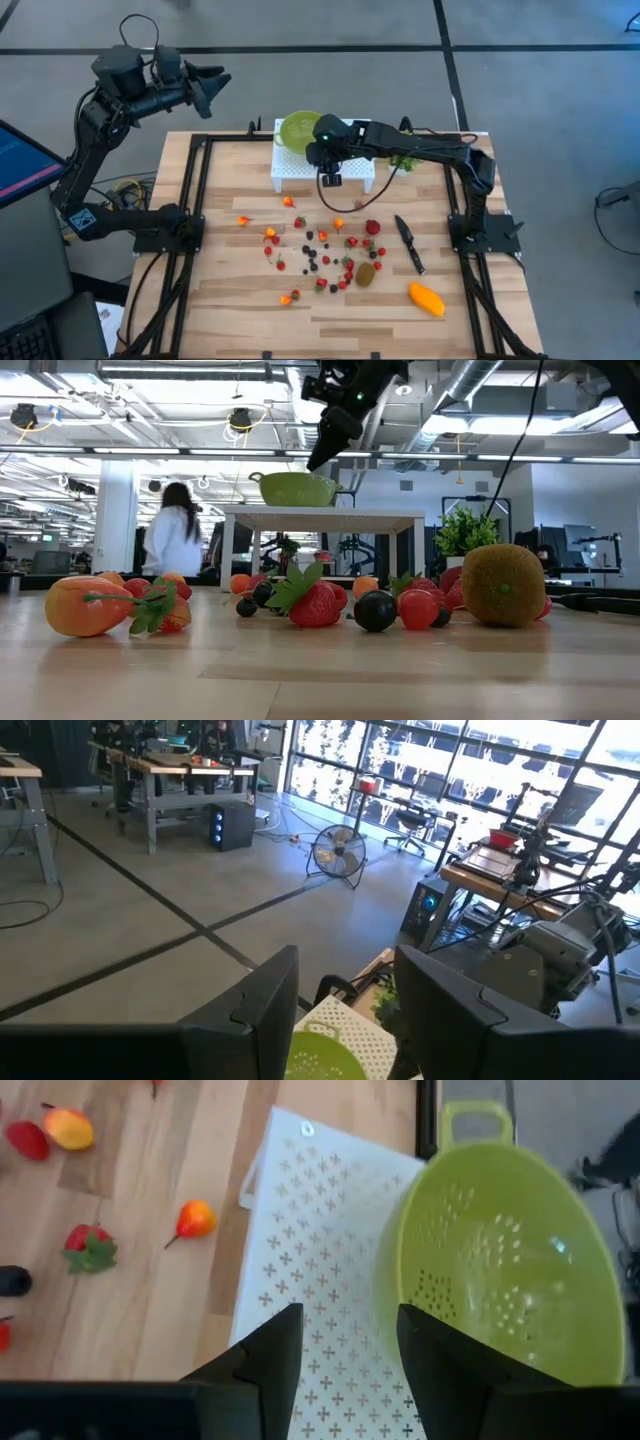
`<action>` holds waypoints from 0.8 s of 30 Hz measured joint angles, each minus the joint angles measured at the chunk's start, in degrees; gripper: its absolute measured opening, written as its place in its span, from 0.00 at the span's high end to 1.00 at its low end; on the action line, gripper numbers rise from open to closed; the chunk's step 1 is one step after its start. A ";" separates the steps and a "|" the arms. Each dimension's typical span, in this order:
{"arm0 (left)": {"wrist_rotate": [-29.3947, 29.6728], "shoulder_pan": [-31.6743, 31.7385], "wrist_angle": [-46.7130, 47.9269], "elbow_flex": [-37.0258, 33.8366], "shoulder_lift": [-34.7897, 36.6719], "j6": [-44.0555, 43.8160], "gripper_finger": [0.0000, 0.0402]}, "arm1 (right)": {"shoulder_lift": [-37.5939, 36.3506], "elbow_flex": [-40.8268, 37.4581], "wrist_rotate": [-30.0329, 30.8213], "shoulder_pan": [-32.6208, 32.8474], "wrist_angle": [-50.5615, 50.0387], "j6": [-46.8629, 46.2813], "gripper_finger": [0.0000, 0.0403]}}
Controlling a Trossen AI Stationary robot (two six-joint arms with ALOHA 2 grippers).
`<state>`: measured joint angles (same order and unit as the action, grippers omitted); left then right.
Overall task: Pick & Place Fruit
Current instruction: Put the green strainer bowl on the shelf
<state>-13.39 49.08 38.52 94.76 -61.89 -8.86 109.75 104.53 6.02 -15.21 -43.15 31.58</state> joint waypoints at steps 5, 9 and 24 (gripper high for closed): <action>0.00 0.00 0.00 0.00 0.00 0.02 0.60 | -0.07 0.00 -0.06 0.16 2.56 0.54 0.60; 0.02 0.00 0.00 0.00 -0.11 0.02 0.60 | 1.26 -0.02 -0.02 -1.12 4.46 0.52 0.60; 0.00 0.00 0.00 0.00 -0.11 0.02 0.60 | 4.67 -0.01 -0.20 -4.38 1.66 0.41 0.71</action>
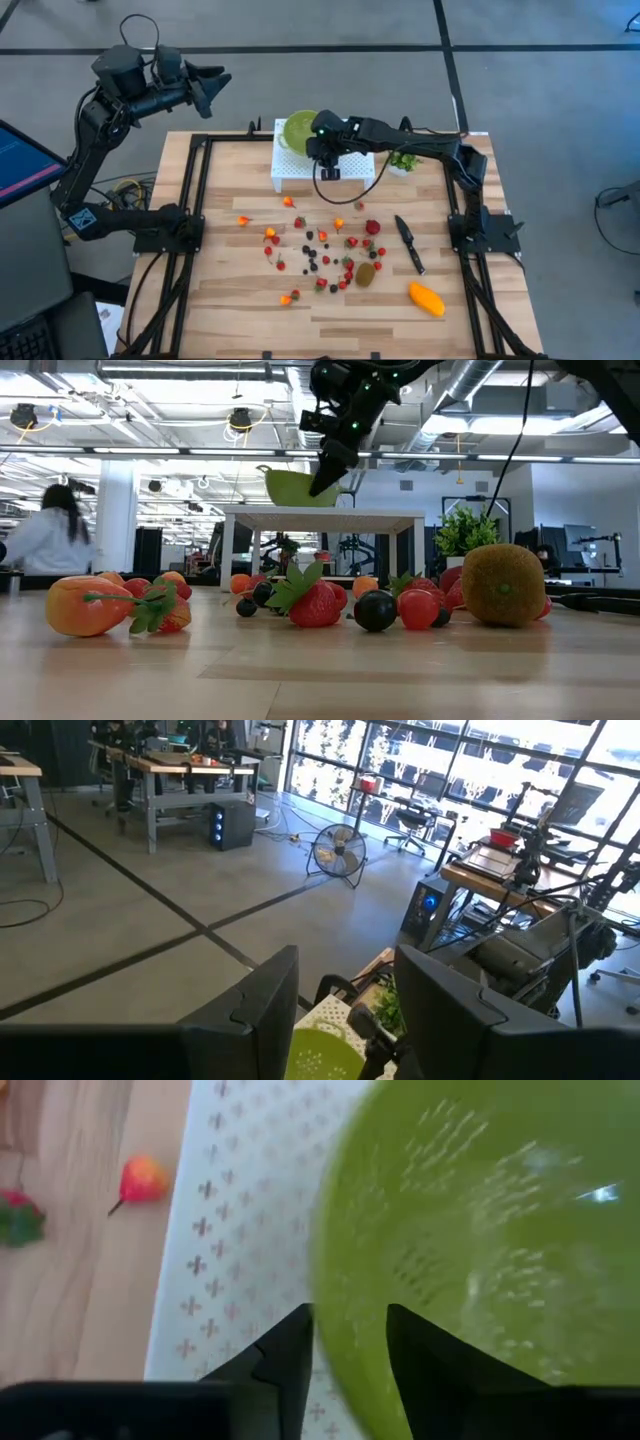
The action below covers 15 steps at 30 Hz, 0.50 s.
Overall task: Pick & Place Fruit
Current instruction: Put the green strainer bowl on the shelf
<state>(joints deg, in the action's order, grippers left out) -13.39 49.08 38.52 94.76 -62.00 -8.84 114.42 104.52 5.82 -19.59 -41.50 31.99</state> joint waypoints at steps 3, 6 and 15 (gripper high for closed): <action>-0.01 0.00 -0.01 0.00 0.00 0.00 0.60 | 0.32 -0.09 0.03 -0.04 -1.03 -0.35 0.78; 0.00 0.01 -0.02 0.00 0.00 0.00 0.60 | 0.27 -0.06 0.01 -0.04 -1.34 -0.07 0.90; 0.00 0.02 0.00 0.00 0.00 0.00 0.60 | -0.23 0.28 1.23 0.07 -7.06 0.17 0.98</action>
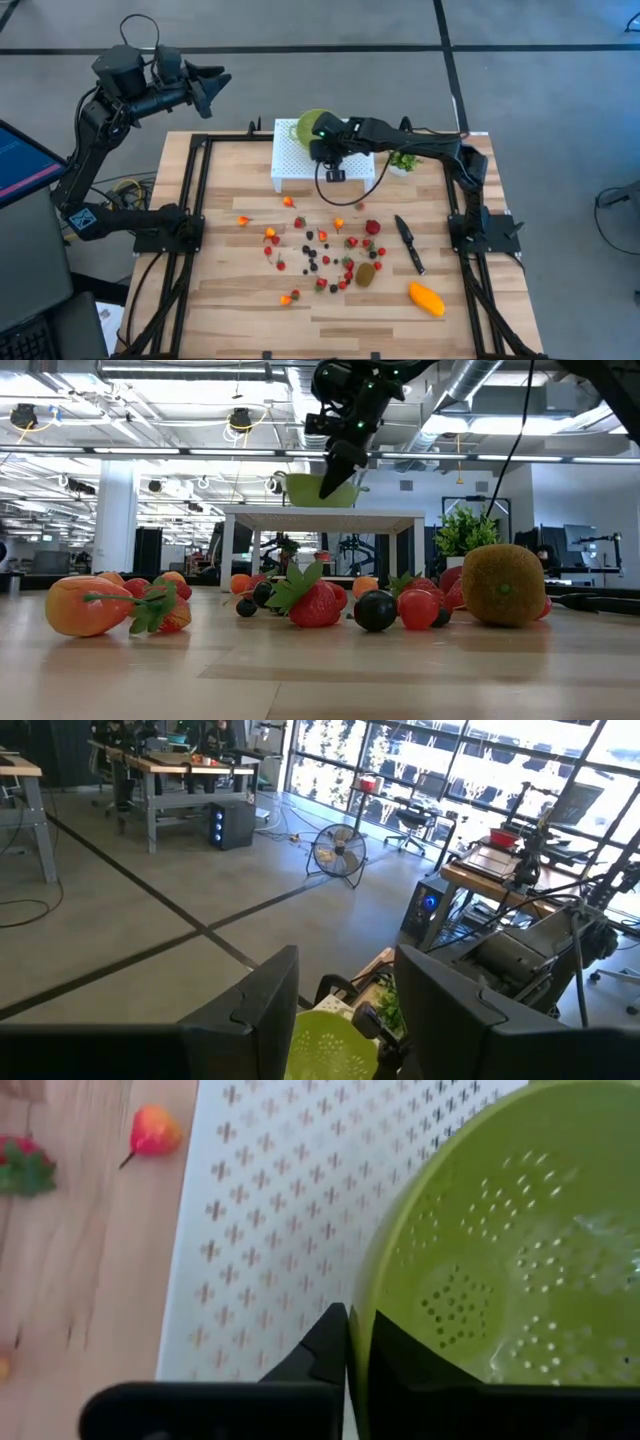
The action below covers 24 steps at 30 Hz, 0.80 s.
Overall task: Pick & Place Fruit
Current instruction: Put the green strainer bowl on the shelf
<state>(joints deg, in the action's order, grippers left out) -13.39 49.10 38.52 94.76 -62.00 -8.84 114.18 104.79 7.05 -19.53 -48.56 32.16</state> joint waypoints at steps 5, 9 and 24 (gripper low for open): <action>0.00 0.00 0.00 0.00 0.00 0.00 0.60 | -2.07 -0.28 0.73 0.00 -3.51 -0.54 0.99; 0.00 -0.01 0.01 0.00 0.00 0.00 0.60 | -5.16 -0.42 0.27 0.28 -6.81 -1.59 0.99; 0.00 0.00 0.08 0.00 0.00 -0.20 0.60 | -7.31 -0.39 2.20 0.83 -17.56 -6.77 1.00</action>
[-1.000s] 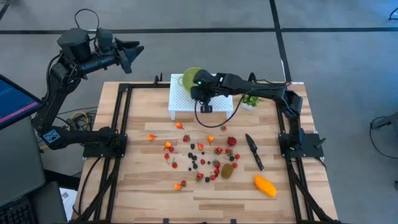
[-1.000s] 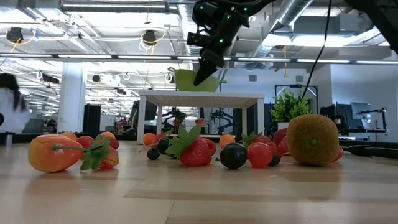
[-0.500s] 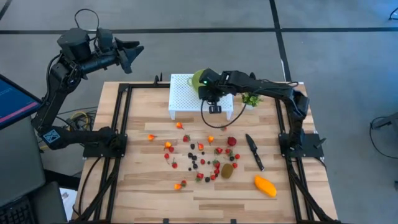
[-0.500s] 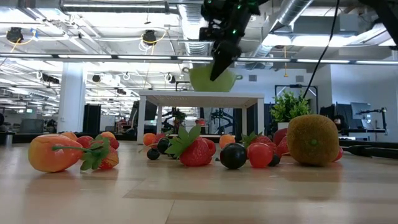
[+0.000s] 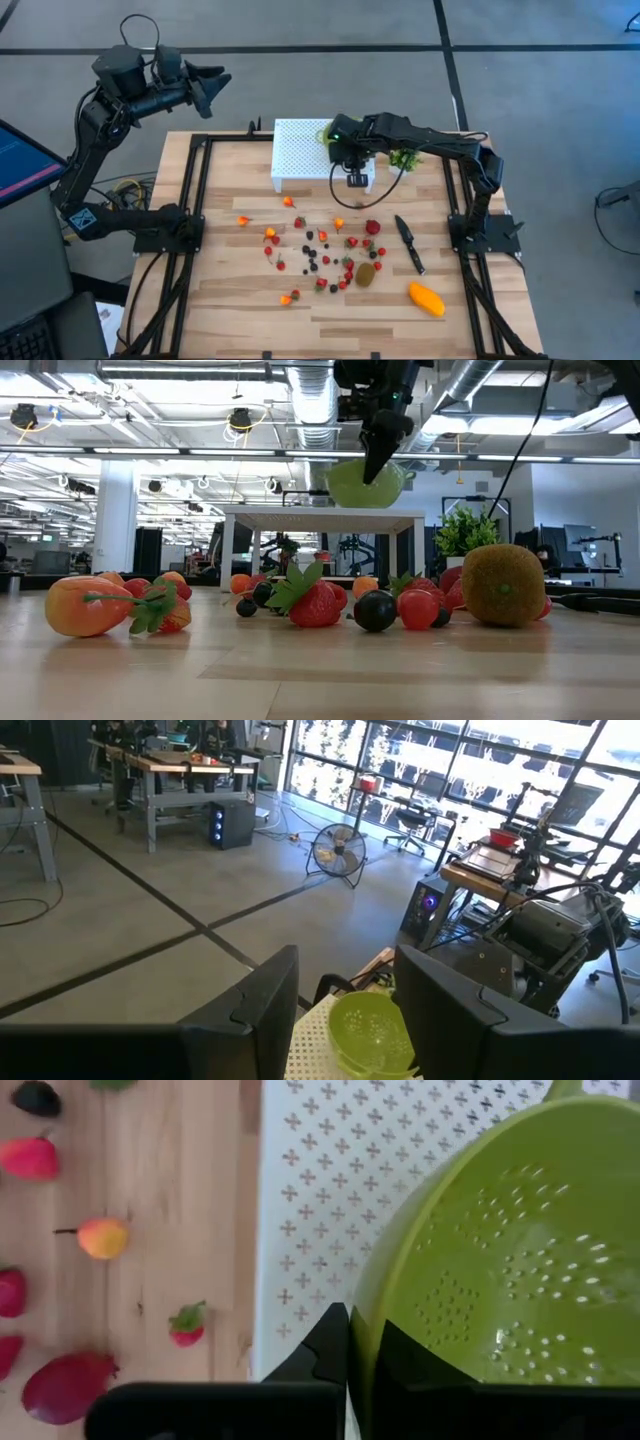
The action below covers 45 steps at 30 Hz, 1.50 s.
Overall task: Pick & Place Fruit
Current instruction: Put the green strainer bowl on the shelf, then put the red strawberry into the green strainer bowl
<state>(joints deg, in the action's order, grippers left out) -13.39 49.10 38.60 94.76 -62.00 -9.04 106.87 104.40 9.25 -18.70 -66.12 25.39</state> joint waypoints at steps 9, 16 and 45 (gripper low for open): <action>0.00 0.00 3.25 -0.02 0.00 0.02 0.60 | -0.83 -3.03 2.80 0.19 2.78 -2.32 1.00; 0.01 -0.01 3.62 -0.02 0.02 0.09 0.60 | -7.95 -13.84 3.87 0.63 11.16 -3.58 1.00; 0.01 0.00 3.40 -0.02 0.02 -0.17 0.60 | -7.50 -15.43 0.70 0.96 12.51 -4.44 0.72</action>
<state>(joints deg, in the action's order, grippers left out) -13.37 49.10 42.00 94.74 -61.98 -9.21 99.37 88.97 9.96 -17.73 -53.61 20.95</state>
